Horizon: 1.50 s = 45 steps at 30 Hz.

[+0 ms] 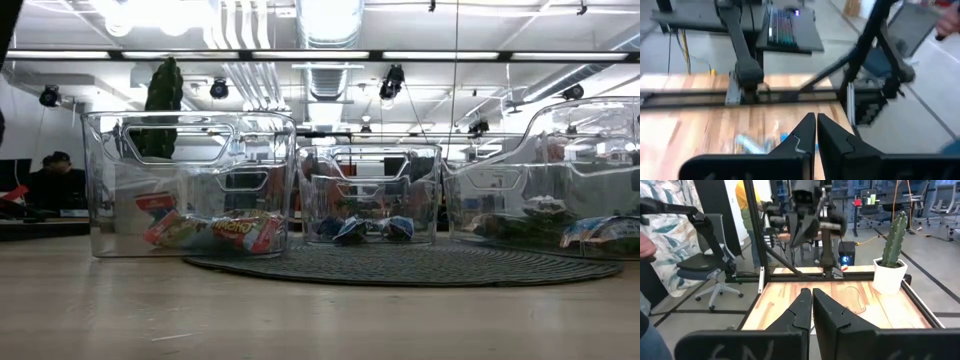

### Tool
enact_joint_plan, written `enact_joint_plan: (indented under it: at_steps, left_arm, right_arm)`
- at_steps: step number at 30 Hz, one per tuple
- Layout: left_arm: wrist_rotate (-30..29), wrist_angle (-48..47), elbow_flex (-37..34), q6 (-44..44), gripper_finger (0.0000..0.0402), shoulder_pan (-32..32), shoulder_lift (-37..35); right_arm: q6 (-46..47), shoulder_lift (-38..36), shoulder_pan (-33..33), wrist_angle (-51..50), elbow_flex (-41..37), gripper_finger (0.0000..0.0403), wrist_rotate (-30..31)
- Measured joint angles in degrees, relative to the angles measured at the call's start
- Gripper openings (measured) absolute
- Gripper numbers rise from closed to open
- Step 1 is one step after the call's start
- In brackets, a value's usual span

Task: Pick and place Granola Bars by type
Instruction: Put the yellow granola bar into the right transparent bin

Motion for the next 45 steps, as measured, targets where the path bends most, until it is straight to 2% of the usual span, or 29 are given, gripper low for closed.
enact_joint_plan:
  at_steps: [4, 8, 20, 26, 32, 38, 41, 45]
  left_arm:
    - [-0.63, -4.72, -2.17, 0.04, 0.0000, -0.59, -5.99]
    - [-1.25, 1.15, -8.94, -0.05, 0.0000, -1.09, -13.16]
    - [-9.28, 23.32, -44.94, -6.01, 0.0000, -1.79, -39.24]
    - [-11.58, 31.39, -56.56, -9.02, 0.0000, -1.79, -49.30]
    - [-14.10, 33.48, -61.43, -10.57, 0.0000, -1.79, -54.97]
    - [-14.67, 33.03, -61.24, -10.63, 0.0000, -1.79, -55.96]
    - [-14.67, 33.19, -60.46, -10.54, 0.0000, -1.79, -55.79]
    - [-14.67, 33.04, -60.31, -10.55, 0.0000, -1.79, -55.67]
  right_arm:
    - [0.17, 2.04, 0.02, 2.15, -0.01, 0.0008, -0.17]
    - [-0.50, 4.35, 0.01, 5.47, 0.05, 0.0008, -0.97]
    - [-1.17, 12.72, 0.04, 16.09, 1.40, 0.0008, -7.10]
    - [-0.34, 17.70, 0.04, 22.41, 5.30, 0.0008, -11.07]
    - [1.39, 23.53, 0.12, 22.57, 10.15, 0.0009, -18.01]
    - [7.10, 31.44, 2.99, 21.22, 13.86, 0.0011, -18.27]
    - [10.43, 35.29, 5.03, 19.88, 15.72, 0.0027, -18.33]
    - [11.60, 40.29, 7.75, 19.91, 18.25, 0.0067, -18.25]
